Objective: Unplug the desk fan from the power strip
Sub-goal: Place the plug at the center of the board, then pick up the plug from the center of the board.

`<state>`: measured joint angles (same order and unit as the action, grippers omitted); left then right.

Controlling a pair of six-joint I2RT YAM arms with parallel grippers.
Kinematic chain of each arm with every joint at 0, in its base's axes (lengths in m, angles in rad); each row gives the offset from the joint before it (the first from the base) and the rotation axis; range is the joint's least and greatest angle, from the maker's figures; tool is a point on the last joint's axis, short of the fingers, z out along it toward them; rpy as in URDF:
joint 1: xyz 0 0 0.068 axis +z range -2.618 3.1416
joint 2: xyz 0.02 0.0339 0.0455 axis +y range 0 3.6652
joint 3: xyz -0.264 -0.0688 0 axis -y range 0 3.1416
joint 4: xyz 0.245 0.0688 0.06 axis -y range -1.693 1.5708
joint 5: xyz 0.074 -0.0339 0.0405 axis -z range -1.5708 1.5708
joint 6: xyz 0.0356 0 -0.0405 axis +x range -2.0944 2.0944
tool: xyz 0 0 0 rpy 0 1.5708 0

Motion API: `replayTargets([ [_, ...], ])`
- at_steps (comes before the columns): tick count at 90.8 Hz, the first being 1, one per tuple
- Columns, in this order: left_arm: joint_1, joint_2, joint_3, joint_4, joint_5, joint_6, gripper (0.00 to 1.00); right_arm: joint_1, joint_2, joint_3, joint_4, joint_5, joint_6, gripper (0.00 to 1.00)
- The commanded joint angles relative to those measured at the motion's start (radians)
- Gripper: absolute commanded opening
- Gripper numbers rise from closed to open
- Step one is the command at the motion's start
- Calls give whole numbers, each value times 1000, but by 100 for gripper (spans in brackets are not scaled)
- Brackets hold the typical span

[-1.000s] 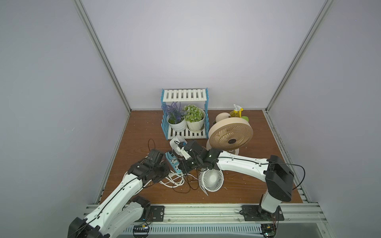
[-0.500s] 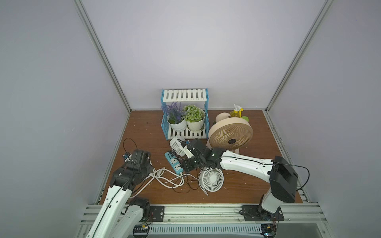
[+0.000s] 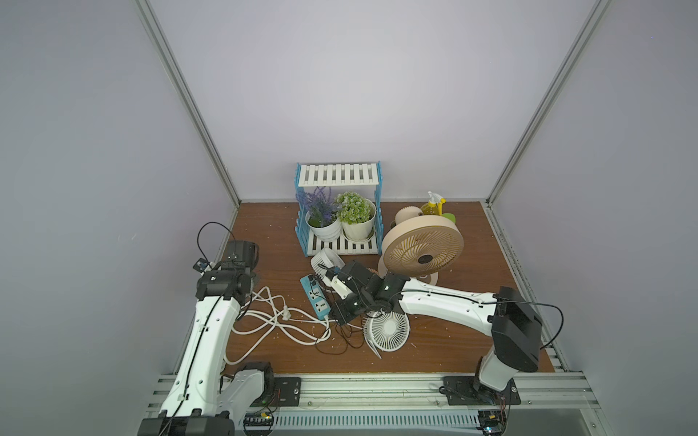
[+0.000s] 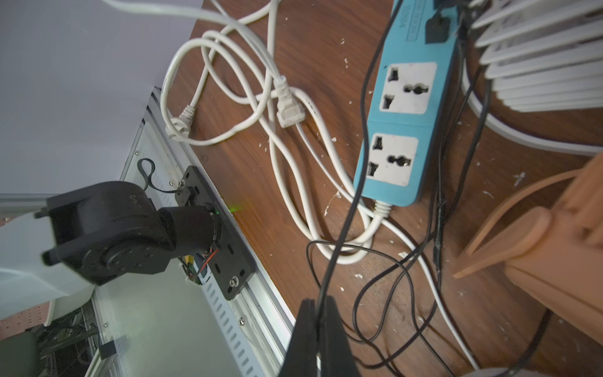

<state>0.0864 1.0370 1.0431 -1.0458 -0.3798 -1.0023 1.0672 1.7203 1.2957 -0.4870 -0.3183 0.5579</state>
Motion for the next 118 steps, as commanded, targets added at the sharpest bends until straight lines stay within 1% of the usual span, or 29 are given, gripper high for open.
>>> replayTargets([
  [1,71,38,0,16,56,-24,16,26,28,47,-77,8,-60,0],
  [2,75,40,-3,19,61,-26,20,29,30,50,-81,9,-64,0],
  [5,87,49,-12,27,74,-30,35,34,35,56,-94,12,-71,0],
  [7,93,54,-17,36,82,-30,45,38,38,59,-100,14,-74,0],
  [9,97,58,-21,42,89,-31,57,41,40,62,-103,14,-77,0],
  [13,100,67,-27,56,103,-25,76,45,45,65,-110,15,-80,0],
  [18,101,73,-26,70,125,-13,93,48,45,67,-111,15,-79,0],
  [21,102,75,-23,78,144,-2,99,46,45,68,-111,15,-78,0],
  [28,101,77,-10,94,191,31,100,48,37,77,-113,15,-78,0],
  [37,101,78,15,100,259,79,100,47,29,97,-123,49,-83,0],
  [51,99,89,35,109,437,167,100,45,29,128,-130,56,-93,9],
  [56,81,88,23,109,485,186,100,42,28,137,-130,59,-95,11],
  [62,27,73,-3,109,500,203,96,39,26,144,-133,64,-95,12],
  [68,-50,48,-44,116,490,193,94,31,22,148,-141,71,-100,15],
  [74,-100,20,-103,135,494,162,91,22,10,149,-146,73,-104,20],
  [82,-114,-14,-200,200,532,116,84,7,-8,162,-153,80,-107,29],
  [91,-115,-23,-260,276,554,95,79,-11,-15,194,-169,98,-111,33],
  [98,-113,0,-261,325,555,97,78,-24,-10,230,-180,115,-116,35],
  [104,-112,37,-235,371,561,109,77,-29,-2,261,-187,127,-119,35],
  [113,-110,138,-158,431,608,145,76,-36,9,299,-192,147,-119,34],
  [118,-110,206,-108,457,656,163,75,-38,10,309,-195,156,-118,34],
])
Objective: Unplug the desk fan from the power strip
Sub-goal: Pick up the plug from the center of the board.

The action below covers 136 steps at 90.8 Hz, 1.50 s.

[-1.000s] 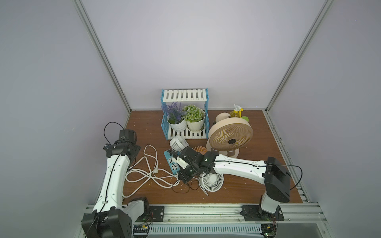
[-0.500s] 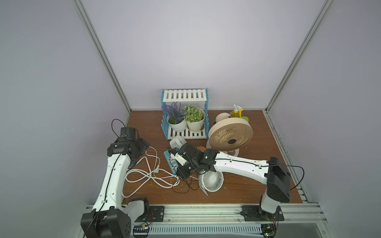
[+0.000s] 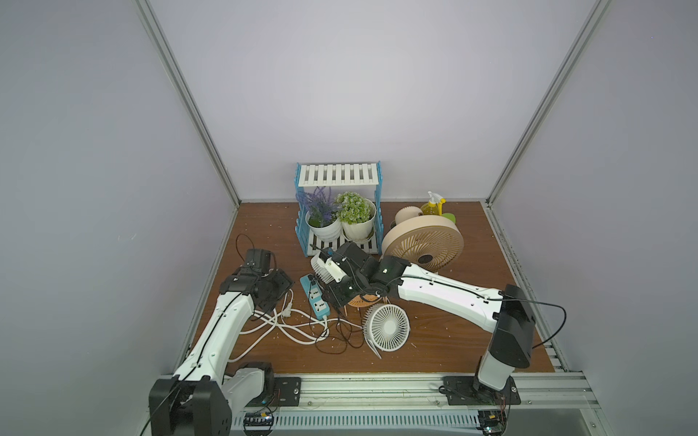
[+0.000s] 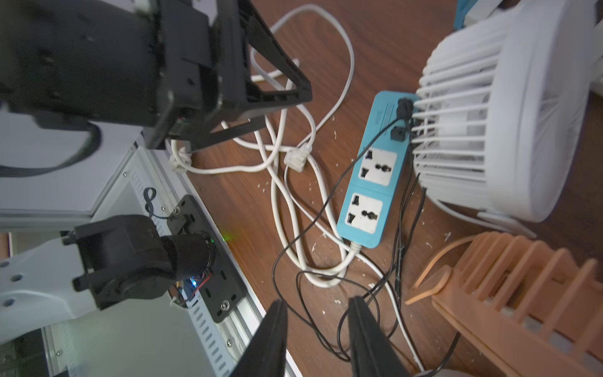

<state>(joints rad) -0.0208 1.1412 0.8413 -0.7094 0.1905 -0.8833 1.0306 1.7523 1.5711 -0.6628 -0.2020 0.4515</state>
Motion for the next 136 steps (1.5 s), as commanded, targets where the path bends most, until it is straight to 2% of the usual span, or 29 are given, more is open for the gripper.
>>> replayTargets([
  [1,-3,115,101,127,96,46,75,-2,-22,35,-20,41,-11,34],
  [15,-4,290,149,268,210,33,76,-7,-22,29,-19,47,-5,33],
  [31,-4,439,166,328,229,33,75,-15,-26,26,-19,50,6,33],
  [49,-2,527,126,465,247,0,77,-24,-21,32,-23,40,10,32],
  [60,9,561,132,424,233,9,74,-29,-15,45,-33,39,8,31],
  [73,43,461,50,452,222,-19,63,-36,-19,43,-35,44,11,31],
  [87,65,298,21,376,194,-7,47,-39,-14,31,-21,24,18,31],
  [96,65,252,41,301,201,6,30,-40,-5,33,-15,12,21,30],
  [103,65,221,59,224,185,10,7,-41,-2,38,-14,9,20,30],
  [106,65,198,74,186,170,13,1,-41,-3,40,-14,9,18,30],
  [123,65,18,239,-13,54,32,0,-44,-27,18,-5,15,21,29],
  [136,67,-33,376,-54,26,94,0,-50,-58,-18,16,21,33,29],
])
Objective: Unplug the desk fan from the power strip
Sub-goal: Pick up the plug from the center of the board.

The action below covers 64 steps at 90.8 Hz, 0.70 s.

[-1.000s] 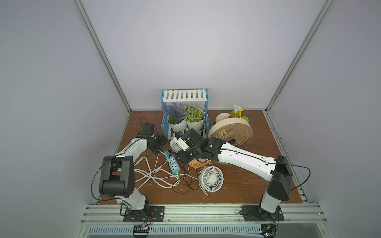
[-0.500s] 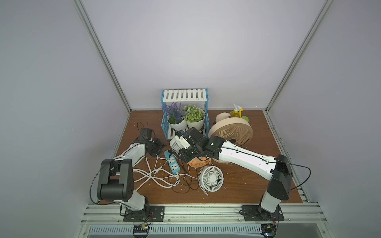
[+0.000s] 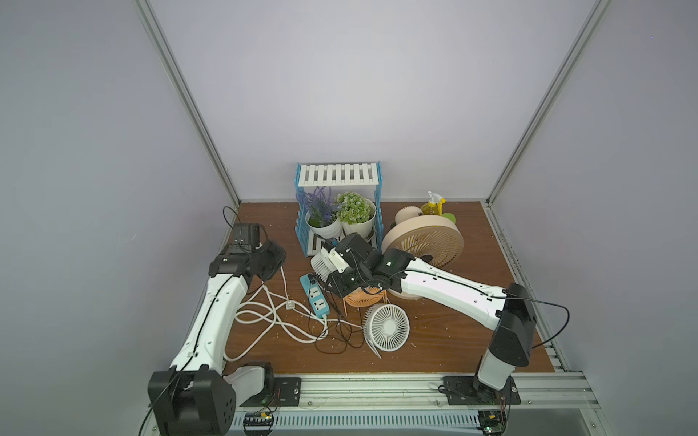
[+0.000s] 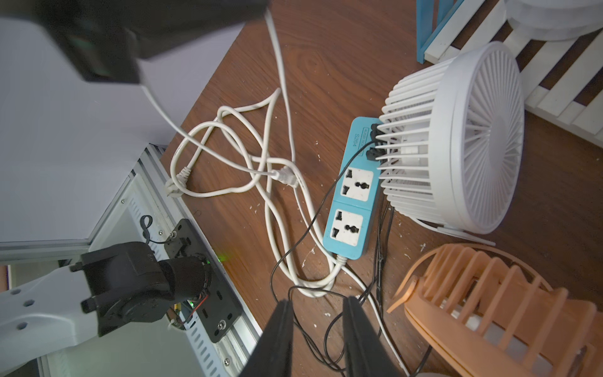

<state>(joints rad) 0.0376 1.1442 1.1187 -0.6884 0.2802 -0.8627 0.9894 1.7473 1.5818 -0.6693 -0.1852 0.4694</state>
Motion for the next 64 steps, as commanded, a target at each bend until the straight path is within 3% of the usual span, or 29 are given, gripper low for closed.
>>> replayTargets([
  [1,8,-33,108,-75,-64,87,0,-10,-55,-31,24,4,16,29],
  [23,43,142,337,-117,32,396,0,-12,-95,-77,47,13,29,29],
  [32,48,235,424,-206,167,454,0,-15,-114,-94,48,24,33,29],
  [43,48,258,394,-246,249,346,1,-18,-133,-113,55,36,40,29],
  [53,45,185,221,-245,290,178,0,-22,-142,-126,68,36,47,29],
  [64,44,24,36,-246,289,77,0,-23,-134,-133,88,14,48,29],
])
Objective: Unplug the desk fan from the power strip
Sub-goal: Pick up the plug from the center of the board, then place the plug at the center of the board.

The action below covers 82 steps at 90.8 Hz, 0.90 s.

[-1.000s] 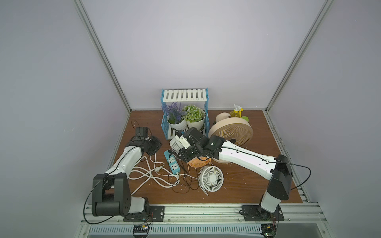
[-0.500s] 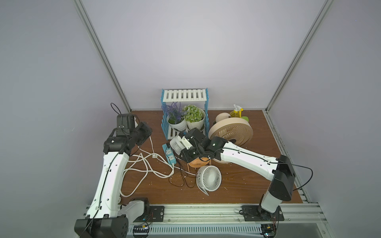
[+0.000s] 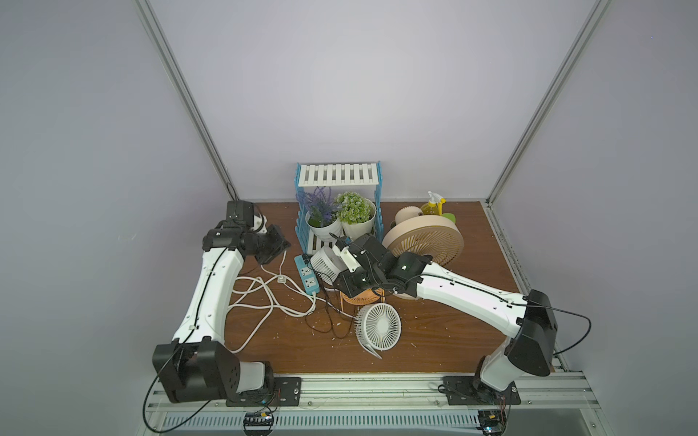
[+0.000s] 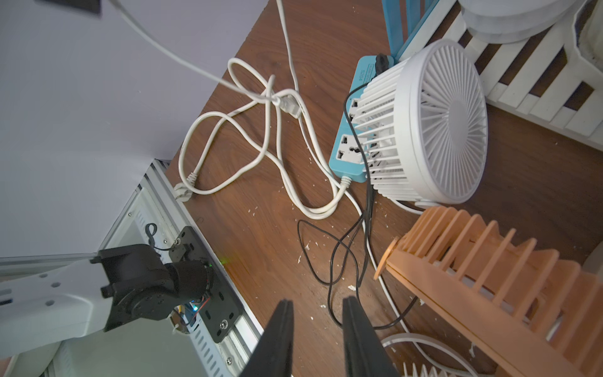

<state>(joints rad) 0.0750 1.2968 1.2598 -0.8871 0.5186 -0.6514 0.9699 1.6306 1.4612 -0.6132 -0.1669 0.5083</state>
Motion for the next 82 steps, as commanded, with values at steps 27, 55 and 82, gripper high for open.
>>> replayTargets([
  [27,8,-380,-205,-84,-37,-305,0,9,123,79,73,-81,-15,46],
  [55,8,-351,-107,-121,-168,-150,0,105,429,430,-104,118,-85,66],
  [82,8,-152,174,-117,-461,100,0,150,537,510,-218,331,3,44],
])
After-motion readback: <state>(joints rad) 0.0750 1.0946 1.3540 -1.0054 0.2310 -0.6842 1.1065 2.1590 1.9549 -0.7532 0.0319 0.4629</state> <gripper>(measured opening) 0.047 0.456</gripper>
